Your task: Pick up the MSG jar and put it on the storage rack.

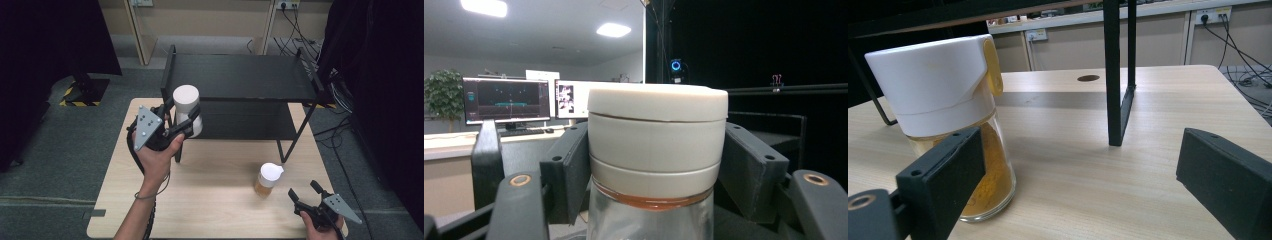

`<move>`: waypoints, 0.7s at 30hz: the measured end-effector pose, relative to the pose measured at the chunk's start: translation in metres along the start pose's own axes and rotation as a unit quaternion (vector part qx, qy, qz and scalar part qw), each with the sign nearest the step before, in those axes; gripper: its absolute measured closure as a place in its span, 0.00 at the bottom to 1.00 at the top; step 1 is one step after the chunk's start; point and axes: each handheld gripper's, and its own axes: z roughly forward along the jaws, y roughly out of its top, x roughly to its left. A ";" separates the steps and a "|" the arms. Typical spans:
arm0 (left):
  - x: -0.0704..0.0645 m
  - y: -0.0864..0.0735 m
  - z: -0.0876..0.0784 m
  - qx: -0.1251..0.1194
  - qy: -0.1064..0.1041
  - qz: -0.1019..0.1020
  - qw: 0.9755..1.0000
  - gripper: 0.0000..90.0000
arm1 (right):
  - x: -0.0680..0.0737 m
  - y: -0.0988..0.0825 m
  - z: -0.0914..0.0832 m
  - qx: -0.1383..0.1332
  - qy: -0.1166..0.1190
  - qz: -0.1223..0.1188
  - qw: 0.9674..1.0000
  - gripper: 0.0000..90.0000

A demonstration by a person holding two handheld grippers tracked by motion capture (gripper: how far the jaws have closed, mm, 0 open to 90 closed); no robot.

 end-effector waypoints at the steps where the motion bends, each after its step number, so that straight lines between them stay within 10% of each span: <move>1: 0.000 0.002 0.000 -0.001 0.000 0.000 1.000 0.37 | 0.000 0.000 0.000 0.000 0.000 0.000 1.000 0.06; 21: 0.000 0.030 0.010 -0.016 -0.002 0.000 1.000 0.37 | 0.000 0.000 0.000 0.001 0.000 0.000 1.000 0.06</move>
